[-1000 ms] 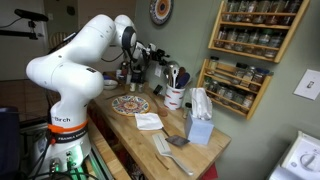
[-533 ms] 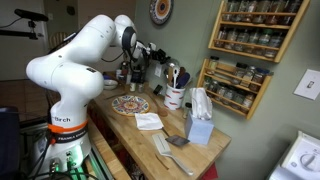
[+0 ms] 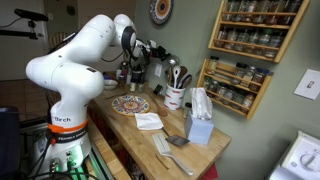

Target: Put the big soup ladle on the yellow chopping board

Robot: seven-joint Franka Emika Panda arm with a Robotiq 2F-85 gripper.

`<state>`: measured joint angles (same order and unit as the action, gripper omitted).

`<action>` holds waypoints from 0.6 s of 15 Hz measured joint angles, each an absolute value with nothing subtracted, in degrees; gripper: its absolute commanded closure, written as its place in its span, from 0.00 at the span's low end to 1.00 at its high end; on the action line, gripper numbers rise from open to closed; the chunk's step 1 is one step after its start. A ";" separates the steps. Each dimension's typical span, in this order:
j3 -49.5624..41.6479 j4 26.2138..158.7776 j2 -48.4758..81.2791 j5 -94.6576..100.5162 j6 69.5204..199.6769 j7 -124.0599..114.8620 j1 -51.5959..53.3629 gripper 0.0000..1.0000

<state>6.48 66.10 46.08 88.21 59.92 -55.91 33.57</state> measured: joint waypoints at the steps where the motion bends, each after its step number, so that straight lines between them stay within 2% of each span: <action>1: 6.30 65.95 46.07 88.80 59.58 -55.78 33.65 0.97; 9: 5.68 65.16 46.07 93.38 56.68 -54.45 33.90 0.97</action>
